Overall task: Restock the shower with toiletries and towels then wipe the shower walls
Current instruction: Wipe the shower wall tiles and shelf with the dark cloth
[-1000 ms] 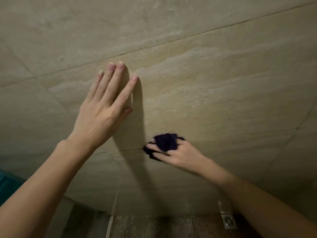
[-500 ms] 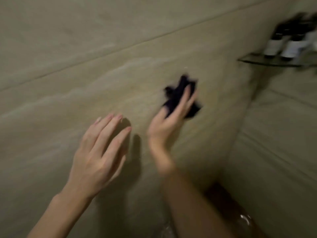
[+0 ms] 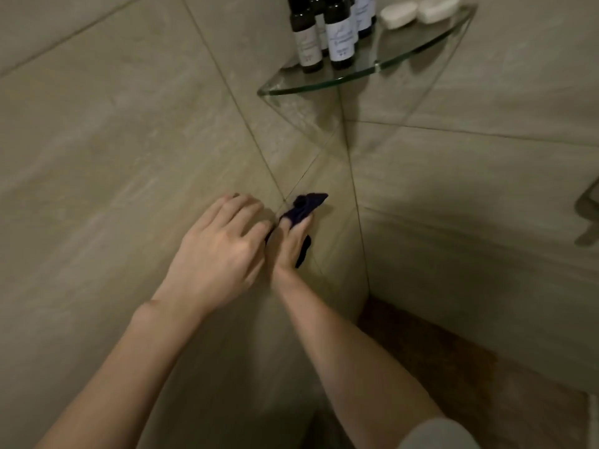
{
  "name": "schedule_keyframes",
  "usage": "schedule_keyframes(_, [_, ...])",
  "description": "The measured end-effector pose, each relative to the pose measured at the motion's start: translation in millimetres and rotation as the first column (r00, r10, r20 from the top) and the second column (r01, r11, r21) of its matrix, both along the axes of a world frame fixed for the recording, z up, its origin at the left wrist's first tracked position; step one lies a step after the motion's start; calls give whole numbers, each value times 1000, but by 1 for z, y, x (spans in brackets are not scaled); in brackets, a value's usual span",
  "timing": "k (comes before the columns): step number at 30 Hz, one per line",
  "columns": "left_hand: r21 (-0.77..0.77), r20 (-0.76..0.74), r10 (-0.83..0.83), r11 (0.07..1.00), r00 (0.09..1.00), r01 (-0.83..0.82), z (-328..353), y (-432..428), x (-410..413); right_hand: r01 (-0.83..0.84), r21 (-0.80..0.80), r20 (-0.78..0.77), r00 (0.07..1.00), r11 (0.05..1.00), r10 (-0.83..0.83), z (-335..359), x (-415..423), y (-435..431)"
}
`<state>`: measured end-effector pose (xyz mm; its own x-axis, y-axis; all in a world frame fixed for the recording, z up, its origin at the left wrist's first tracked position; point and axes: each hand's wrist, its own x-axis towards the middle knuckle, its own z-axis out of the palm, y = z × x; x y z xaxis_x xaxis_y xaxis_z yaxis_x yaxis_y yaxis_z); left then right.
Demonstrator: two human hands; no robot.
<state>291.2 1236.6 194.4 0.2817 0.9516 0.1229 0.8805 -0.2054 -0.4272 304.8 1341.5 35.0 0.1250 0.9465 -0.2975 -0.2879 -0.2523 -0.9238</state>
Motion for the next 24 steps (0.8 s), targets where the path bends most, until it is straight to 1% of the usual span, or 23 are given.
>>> schedule_keyframes(1, [8, -16, -1, 1000, 1000, 1, -1, 15, 1, 5, -46, -15, 1000, 999, -5, -1, 4, 19])
schedule_keyframes(2, [22, -45, -21, 1000, 999, 22, -4, 31, 0, 24, -138, 1, 1000, 990, -24, 6, 9, 37])
schedule_keyframes(3, [11, -70, -18, 1000, 997, 19, -4, 45, 0, 83, -243, 11, 996, 966, -83, 12, 14, 62])
schedule_keyframes(5, [-33, -110, -46, 999, 993, 42, 1, 71, 6, 131, -399, -26, 988, 908, -154, 28, 26, 114])
schedule_keyframes(6, [-31, -112, -76, 997, 991, 73, 2, 81, 7, 147, -434, -51, 981, 889, -188, 37, 32, 133])
schedule_keyframes(7, [-18, -114, -90, 996, 989, 89, 4, 88, 10, 163, -417, -67, 976, 894, -209, 42, 35, 146])
schedule_keyframes(8, [-3, -104, -89, 996, 991, 89, 6, 94, 13, 187, -334, -75, 972, 924, -224, 50, 38, 155])
schedule_keyframes(10, [41, -67, -100, 994, 993, 103, 6, 108, 17, 253, -73, -51, 965, 965, -257, 59, 39, 161])
schedule_keyframes(11, [51, -49, -110, 992, 993, 112, 4, 114, 20, 289, 75, -25, 957, 954, -288, 58, 37, 158])
schedule_keyframes(12, [30, -33, -110, 993, 993, 111, 1, 120, 24, 304, 192, 13, 950, 933, -312, 53, 36, 152])
schedule_keyframes(13, [-10, -35, -108, 994, 994, 108, -3, 125, 26, 292, 263, 38, 949, 920, -312, 39, 32, 145])
schedule_keyframes(14, [-38, -59, -103, 994, 993, 101, -9, 130, 26, 253, 282, 71, 957, 926, -283, 20, 31, 139])
schedule_keyframes(15, [-61, -104, -101, 994, 989, 95, -14, 134, 26, 209, 252, 109, 964, 945, -242, -4, 30, 136])
schedule_keyframes(16, [-88, -149, -99, 992, 984, 86, -19, 136, 26, 191, 181, 152, 964, 965, -219, -31, 32, 135])
schedule_keyframes(17, [-125, -185, -95, 989, 978, 73, -24, 138, 26, 171, 72, 159, 971, 983, -181, -57, 36, 134])
schedule_keyframes(18, [-151, -216, -97, 986, 972, 65, -29, 140, 26, 129, -75, 123, 985, 989, -119, -81, 45, 132])
schedule_keyframes(19, [-174, -239, -101, 983, 966, 60, -34, 142, 27, 63, -245, 31, 998, 967, -57, -103, 52, 129])
schedule_keyframes(20, [-195, -270, -103, 979, 957, 50, -39, 144, 28, -32, -392, -75, 997, 919, 2, -120, 59, 124])
schedule_keyframes(21, [-218, -301, -90, 976, 950, 23, -45, 147, 28, -140, -485, -186, 981, 863, 55, -134, 65, 116])
schedule_keyframes(22, [-238, -324, -73, 971, 943, -7, -49, 150, 31, -210, -526, -240, 966, 825, 93, -143, 66, 100])
schedule_keyframes(23, [-255, -339, -67, 967, 938, -23, -54, 153, 36, -237, -570, -247, 963, 787, 110, -147, 67, 82])
schedule_keyframes(24, [-282, -351, -73, 959, 934, -31, -63, 154, 41, -244, -626, -222, 966, 741, 130, -157, 61, 61])
